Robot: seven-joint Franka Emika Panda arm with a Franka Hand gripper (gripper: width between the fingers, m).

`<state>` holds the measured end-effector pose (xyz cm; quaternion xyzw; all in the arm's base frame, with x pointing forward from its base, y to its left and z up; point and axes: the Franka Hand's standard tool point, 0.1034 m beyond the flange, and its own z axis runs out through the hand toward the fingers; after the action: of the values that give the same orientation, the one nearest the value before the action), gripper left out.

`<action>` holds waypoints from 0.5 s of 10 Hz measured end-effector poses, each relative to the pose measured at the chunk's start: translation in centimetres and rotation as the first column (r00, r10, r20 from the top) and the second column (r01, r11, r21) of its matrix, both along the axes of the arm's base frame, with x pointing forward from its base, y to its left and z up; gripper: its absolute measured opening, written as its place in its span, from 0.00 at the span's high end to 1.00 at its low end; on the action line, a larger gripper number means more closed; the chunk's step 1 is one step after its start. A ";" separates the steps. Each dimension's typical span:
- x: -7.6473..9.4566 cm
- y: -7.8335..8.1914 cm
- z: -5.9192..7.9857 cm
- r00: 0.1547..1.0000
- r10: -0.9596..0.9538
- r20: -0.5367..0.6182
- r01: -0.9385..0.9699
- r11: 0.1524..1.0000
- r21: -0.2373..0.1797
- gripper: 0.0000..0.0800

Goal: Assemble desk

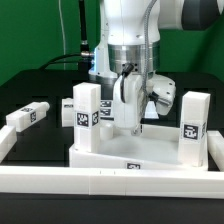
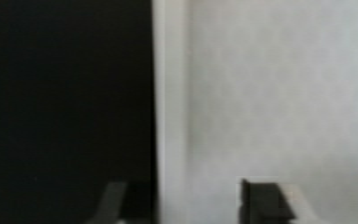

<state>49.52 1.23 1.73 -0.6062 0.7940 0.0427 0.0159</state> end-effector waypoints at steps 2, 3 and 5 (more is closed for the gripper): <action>0.0 0.0 0.0 1.000 0.010 0.001 -0.010 1.000 0.000 0.93; 0.0 0.0 0.0 1.000 0.013 0.001 -0.013 1.000 0.000 0.93; 0.0 0.0 0.0 1.000 0.017 0.001 -0.017 1.000 0.001 0.93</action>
Offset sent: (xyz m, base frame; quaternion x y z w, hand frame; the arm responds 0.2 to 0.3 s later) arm 0.0000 0.0000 0.0000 0.0000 0.0000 0.0000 1.0000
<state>49.51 1.27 1.74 -0.6130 0.7888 0.0426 0.0163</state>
